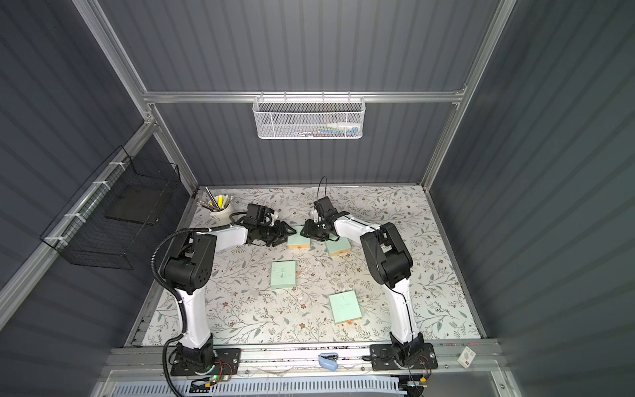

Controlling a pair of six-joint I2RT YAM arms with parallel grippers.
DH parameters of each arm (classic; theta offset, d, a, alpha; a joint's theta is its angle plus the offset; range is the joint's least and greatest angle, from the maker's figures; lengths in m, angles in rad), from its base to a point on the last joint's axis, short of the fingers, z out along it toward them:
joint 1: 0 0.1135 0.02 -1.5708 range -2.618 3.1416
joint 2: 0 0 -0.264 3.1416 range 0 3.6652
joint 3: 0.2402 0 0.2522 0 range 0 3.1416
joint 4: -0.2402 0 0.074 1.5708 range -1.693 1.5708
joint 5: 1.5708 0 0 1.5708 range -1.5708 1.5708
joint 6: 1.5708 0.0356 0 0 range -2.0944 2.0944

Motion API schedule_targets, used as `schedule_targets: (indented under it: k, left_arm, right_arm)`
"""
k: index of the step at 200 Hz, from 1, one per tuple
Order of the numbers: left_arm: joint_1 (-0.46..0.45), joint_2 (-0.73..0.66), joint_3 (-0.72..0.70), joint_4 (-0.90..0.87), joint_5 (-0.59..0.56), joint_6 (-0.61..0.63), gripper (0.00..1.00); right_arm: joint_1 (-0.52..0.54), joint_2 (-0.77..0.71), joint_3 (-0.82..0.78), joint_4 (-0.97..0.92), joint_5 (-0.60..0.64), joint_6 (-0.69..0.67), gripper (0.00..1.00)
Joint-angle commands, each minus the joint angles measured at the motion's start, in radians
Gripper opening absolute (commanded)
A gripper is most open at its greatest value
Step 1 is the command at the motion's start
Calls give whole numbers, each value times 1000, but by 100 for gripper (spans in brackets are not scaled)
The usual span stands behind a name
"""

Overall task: Take out the earrings from the drawer-style jewelry box
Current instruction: Adjust the jewelry box at the center of the board.

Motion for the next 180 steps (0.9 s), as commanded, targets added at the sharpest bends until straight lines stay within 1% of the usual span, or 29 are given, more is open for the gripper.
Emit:
schedule_targets:
  k: [1, 26, 57, 91, 107, 124, 142, 165, 169, 180]
  left_arm:
    - [-9, 16, 15, 11, 8, -29, 59]
    - [-1, 3, 3, -6, -18, -38, 58]
    - [10, -39, -54, 10, -39, -52, 59]
    - [10, -103, -124, 19, -51, -54, 63]
    - [10, -128, -163, 34, -55, -62, 63]
    - [10, -163, -208, 45, -59, -73, 64]
    - [12, -214, -248, 22, -85, -68, 69]
    - [21, -297, -279, -25, -114, -42, 69]
    - [22, -315, -282, -34, -121, -36, 69]
    - [23, -361, -290, -69, -141, -16, 70]
  right_arm:
    - [1, 40, 64, 8, -78, -14, 49]
    - [5, 74, 105, 14, -102, -6, 49]
    - [13, 109, 154, 14, -125, -6, 49]
    - [33, 136, 205, 1, -120, -5, 50]
    - [33, 134, 212, 3, -101, 8, 50]
    - [29, 114, 209, 6, -46, 27, 53]
    - [14, 80, 193, 8, 2, 53, 53]
    - [-2, -18, 103, 50, 41, 64, 54]
    - [-4, -40, 85, 55, 81, 62, 54]
    - [-3, -102, 32, 61, 102, 55, 54]
